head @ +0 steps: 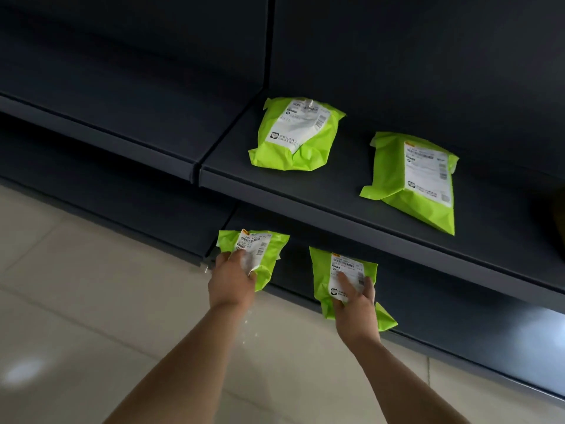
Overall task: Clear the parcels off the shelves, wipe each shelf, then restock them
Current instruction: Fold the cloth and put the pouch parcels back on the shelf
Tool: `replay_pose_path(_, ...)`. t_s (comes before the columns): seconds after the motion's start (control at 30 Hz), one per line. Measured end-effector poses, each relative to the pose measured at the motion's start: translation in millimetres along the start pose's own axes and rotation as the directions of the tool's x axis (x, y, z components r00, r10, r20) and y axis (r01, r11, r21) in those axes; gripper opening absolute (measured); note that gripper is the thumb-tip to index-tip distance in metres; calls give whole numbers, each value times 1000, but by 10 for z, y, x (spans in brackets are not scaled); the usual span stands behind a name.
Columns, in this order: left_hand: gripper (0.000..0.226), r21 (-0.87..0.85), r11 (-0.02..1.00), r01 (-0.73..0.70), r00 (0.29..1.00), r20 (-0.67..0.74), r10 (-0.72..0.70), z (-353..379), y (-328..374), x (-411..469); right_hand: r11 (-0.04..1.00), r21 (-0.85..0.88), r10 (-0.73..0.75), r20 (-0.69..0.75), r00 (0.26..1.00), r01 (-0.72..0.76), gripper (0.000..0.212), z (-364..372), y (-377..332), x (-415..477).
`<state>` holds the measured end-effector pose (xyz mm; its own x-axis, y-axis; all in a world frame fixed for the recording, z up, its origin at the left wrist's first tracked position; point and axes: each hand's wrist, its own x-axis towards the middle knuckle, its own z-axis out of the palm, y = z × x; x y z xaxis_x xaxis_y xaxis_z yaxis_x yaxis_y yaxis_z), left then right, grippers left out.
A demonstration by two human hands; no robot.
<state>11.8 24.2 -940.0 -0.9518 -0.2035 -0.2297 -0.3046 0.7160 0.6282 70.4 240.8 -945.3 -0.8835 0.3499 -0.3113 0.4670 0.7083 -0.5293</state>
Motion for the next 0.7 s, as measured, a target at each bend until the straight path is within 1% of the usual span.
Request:
replay_pose_path(0.1, 40, -31, 998, -55, 998, -34, 54, 310, -52, 298, 999, 40, -27, -65, 998, 29, 55, 184, 155, 305)
replay_pose_path(0.23, 31, -12, 989, -144, 986, -85, 143, 639, -83, 610, 994, 100, -40, -138, 990, 54, 50, 365, 332, 645)
replay_pose_path(0.37, 33, 16, 978, -207, 973, -103, 208, 869, -65, 836, 988, 145, -31, -195, 980, 60, 50, 433, 399, 917)
replay_pose_path(0.43, 40, 43, 967, -250, 966, -62, 252, 961, -49, 926, 984, 165, -27, -207, 978, 62, 50, 442, 402, 1017)
replay_pose_path(0.53, 51, 146, 942, -302, 953, 30, 300, 1096, -42, 1026, 980, 186, -35, -222, 974, 78, 50, 444, 388, 1126)
replay_pose_path(0.6, 50, 204, 927, -316, 949, 72, 308, 1169, -23, 1081, 981, 178, -36, -238, 971, 80, 50, 442, 381, 1201)
replay_pose_path(0.7, 46, 238, 908, -345, 938, 112, 327, 1202, -18, 1153, 995, 84, -32, -260, 965, 56, 51, 451, 354, 1309)
